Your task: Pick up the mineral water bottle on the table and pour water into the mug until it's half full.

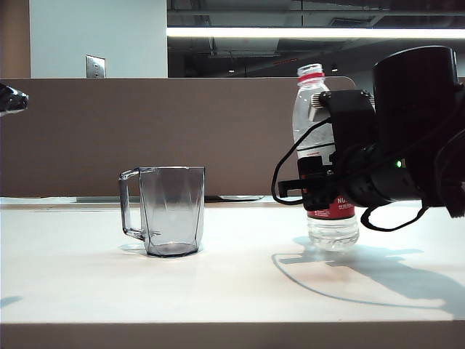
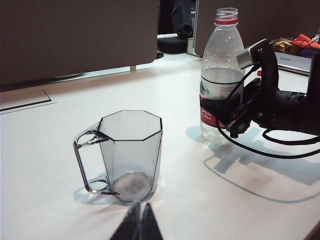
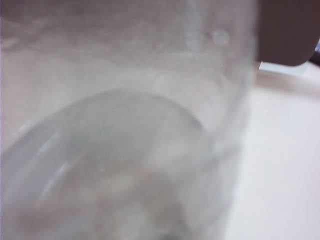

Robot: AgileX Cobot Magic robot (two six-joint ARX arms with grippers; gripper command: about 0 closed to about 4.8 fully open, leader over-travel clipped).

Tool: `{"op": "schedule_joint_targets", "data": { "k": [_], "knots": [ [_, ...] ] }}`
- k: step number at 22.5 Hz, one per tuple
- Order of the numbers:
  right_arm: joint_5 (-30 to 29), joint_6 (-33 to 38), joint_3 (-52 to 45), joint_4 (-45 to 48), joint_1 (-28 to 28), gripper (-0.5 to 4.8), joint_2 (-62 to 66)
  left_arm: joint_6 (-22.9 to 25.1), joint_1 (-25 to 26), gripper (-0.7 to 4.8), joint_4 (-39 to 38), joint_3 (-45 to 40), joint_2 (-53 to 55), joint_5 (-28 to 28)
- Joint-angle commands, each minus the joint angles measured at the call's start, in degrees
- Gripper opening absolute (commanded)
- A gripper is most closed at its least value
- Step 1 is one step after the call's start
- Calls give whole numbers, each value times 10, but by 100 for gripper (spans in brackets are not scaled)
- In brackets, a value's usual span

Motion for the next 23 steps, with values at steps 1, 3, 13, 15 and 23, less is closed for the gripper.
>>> {"op": "schedule_joint_targets", "data": {
  "k": [1,3,13,15,23],
  "knots": [
    [-2,-36,2,32,1,218,-21,0,-1,-5,7,2,0,2],
    [-2,-45,2,31,2,219,-33,0,-1,-5,7,2,0,2],
    [-59,-160,24,-96,17,220,-97,0,0,-5,7,2,0,2],
    [-63,-191,40,-134,28,220,-97,0,1,-5,7,2,0,2],
    [-61,-250,101,-240,52,220,-97,0,2,-5,7,2,0,2]
  ]
}}
